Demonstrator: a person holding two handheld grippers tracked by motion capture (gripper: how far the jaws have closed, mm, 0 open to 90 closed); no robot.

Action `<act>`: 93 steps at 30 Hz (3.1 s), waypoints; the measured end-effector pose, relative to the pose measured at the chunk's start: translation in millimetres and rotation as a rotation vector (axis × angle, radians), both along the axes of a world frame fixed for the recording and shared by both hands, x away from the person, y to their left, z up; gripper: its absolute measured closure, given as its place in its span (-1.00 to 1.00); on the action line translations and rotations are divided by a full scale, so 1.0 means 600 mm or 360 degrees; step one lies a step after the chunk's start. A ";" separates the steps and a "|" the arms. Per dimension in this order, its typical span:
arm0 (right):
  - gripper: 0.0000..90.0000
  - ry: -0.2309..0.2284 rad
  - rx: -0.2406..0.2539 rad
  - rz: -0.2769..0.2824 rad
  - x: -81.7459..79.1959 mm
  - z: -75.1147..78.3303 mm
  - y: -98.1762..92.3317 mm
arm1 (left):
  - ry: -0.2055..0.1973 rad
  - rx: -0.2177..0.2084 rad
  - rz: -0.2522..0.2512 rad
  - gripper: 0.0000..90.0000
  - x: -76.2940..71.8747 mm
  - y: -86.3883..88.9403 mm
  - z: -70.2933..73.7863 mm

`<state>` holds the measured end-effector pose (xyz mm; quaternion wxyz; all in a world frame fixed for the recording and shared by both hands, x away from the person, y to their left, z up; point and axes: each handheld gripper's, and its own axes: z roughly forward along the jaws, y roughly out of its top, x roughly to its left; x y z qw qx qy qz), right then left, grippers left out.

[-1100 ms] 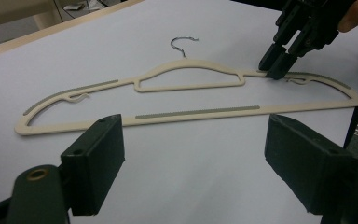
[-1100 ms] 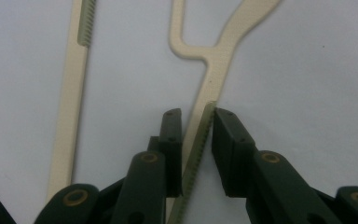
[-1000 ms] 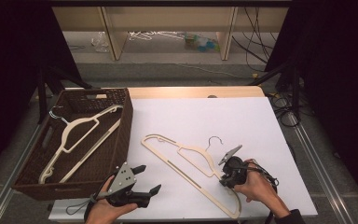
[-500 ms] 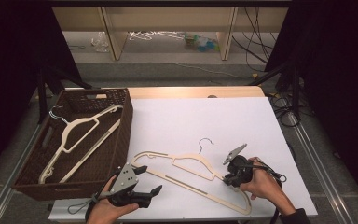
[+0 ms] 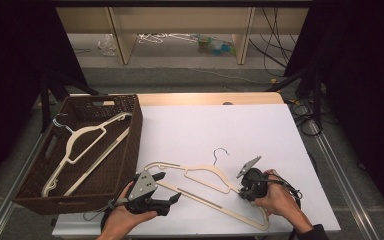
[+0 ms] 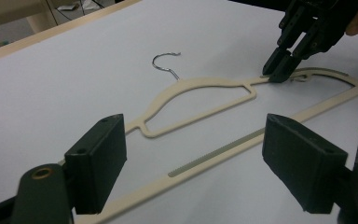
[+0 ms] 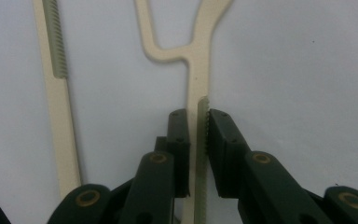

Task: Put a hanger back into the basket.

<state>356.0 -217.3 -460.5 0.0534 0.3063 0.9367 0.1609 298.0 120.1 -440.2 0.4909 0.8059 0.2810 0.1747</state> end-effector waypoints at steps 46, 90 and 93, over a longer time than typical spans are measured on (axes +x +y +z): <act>0.77 -0.0142 -0.0011 0.0194 -0.034 0.069 0.001 | 0.0190 0.0520 -0.0242 0.27 0.176 -0.162 -0.077; 0.79 -0.0354 0.0086 0.0534 -0.045 0.097 -0.027 | 0.0154 0.0266 -0.0584 0.67 0.113 -0.098 0.036; 0.79 -0.0355 0.0059 0.0531 -0.046 0.095 -0.026 | 0.0215 0.0209 -0.0611 0.66 0.121 -0.094 0.032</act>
